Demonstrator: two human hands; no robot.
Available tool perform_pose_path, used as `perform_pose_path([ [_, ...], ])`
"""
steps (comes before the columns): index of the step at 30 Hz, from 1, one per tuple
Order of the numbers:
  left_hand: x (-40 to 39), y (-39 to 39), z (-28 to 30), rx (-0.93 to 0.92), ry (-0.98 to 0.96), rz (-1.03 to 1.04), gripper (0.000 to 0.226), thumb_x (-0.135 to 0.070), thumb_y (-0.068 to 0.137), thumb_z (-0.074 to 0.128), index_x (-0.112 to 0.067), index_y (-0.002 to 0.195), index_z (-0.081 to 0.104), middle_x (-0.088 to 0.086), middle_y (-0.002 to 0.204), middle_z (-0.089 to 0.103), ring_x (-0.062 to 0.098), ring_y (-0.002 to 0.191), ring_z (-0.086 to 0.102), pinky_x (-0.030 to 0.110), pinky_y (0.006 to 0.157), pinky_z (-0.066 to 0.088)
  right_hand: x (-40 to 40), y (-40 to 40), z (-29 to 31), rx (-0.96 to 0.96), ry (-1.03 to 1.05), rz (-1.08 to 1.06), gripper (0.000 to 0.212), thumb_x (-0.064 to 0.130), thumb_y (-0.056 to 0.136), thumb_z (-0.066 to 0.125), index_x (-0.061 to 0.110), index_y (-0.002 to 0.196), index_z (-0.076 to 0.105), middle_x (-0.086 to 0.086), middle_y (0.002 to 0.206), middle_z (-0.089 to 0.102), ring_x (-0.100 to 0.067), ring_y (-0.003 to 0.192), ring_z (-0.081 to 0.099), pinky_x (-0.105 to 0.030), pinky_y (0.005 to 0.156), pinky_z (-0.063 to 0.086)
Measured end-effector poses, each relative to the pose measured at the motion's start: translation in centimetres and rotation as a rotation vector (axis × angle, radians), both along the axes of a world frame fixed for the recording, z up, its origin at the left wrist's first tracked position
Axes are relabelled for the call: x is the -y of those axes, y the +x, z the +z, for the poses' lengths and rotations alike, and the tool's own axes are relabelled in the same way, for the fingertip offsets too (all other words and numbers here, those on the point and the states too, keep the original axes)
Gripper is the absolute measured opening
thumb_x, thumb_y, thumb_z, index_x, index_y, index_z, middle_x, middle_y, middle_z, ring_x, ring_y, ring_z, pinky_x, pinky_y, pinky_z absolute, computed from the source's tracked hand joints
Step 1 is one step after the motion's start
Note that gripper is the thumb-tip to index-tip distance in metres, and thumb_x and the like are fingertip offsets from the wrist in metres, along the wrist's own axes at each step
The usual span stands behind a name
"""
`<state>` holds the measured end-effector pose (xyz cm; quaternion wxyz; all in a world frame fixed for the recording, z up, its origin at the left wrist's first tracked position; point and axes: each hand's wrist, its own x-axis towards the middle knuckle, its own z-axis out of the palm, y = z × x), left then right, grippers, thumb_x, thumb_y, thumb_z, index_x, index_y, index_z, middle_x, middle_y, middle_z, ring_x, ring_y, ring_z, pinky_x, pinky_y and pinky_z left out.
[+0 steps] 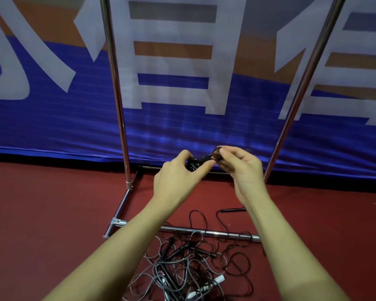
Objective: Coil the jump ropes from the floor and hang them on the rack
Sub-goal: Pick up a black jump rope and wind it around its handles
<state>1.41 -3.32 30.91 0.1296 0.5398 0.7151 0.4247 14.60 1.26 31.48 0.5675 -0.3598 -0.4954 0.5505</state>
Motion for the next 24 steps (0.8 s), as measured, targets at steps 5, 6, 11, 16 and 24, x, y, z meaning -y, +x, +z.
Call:
perform_pose_path([
  [5, -0.1, -0.6, -0.3, -0.033, -0.022, 0.024, 0.054, -0.078, 0.071, 0.052, -0.025, 0.081, 0.054, -0.004, 0.071, 0.066, 0.016, 0.076, 0.061, 0.032, 0.064, 0.044, 0.0, -0.2, -0.3, 0.158, 0.048, -0.020, 0.013, 0.004, 0.087, 0.064, 0.012, 0.077, 0.062, -0.001, 0.073, 0.070, -0.014, 0.074, 0.066, -0.038, 0.085, 0.054],
  [6, -0.1, -0.7, -0.4, -0.041, -0.022, 0.027, 0.055, -0.078, 0.071, 0.052, -0.024, 0.081, 0.054, -0.004, 0.071, 0.066, 0.017, 0.076, 0.061, 0.032, 0.064, 0.044, 0.0, -0.2, -0.3, 0.209, 0.078, -0.034, 0.013, 0.006, 0.088, 0.063, 0.013, 0.077, 0.061, -0.003, 0.075, 0.070, -0.015, 0.075, 0.067, -0.040, 0.086, 0.055],
  [11, -0.2, -0.9, -0.7, -0.141, -0.020, 0.050, 0.054, -0.075, 0.076, 0.050, -0.022, 0.085, 0.055, -0.002, 0.072, 0.066, 0.021, 0.079, 0.062, 0.032, 0.066, 0.045, 0.7, -0.5, -0.6, 0.545, 0.302, -0.146, 0.022, 0.016, 0.096, 0.053, 0.024, 0.078, 0.043, 0.000, 0.071, 0.065, -0.015, 0.070, 0.068, -0.041, 0.074, 0.055],
  [16, -0.1, -1.1, -0.9, -0.381, 0.047, 0.017, 0.054, -0.070, 0.080, 0.050, -0.019, 0.097, 0.057, 0.000, 0.082, 0.069, 0.024, 0.085, 0.064, 0.035, 0.069, 0.048, 0.6, -0.6, -0.8, 0.522, 0.365, -0.251, 0.021, 0.018, 0.098, 0.048, 0.026, 0.081, 0.038, -0.011, 0.065, 0.062, -0.021, 0.052, 0.066, -0.048, 0.054, 0.054],
  [24, 0.0, -1.8, -1.2, -0.401, 0.023, -0.137, 0.057, -0.066, 0.084, 0.048, -0.018, 0.116, 0.052, -0.003, 0.107, 0.060, 0.019, 0.098, 0.059, 0.032, 0.078, 0.043, 0.7, -1.0, -0.4, 0.440, 0.334, -0.317, 0.021, 0.021, 0.097, 0.052, 0.029, 0.079, 0.043, -0.009, 0.066, 0.063, -0.029, 0.067, 0.061, -0.032, 0.062, 0.046],
])
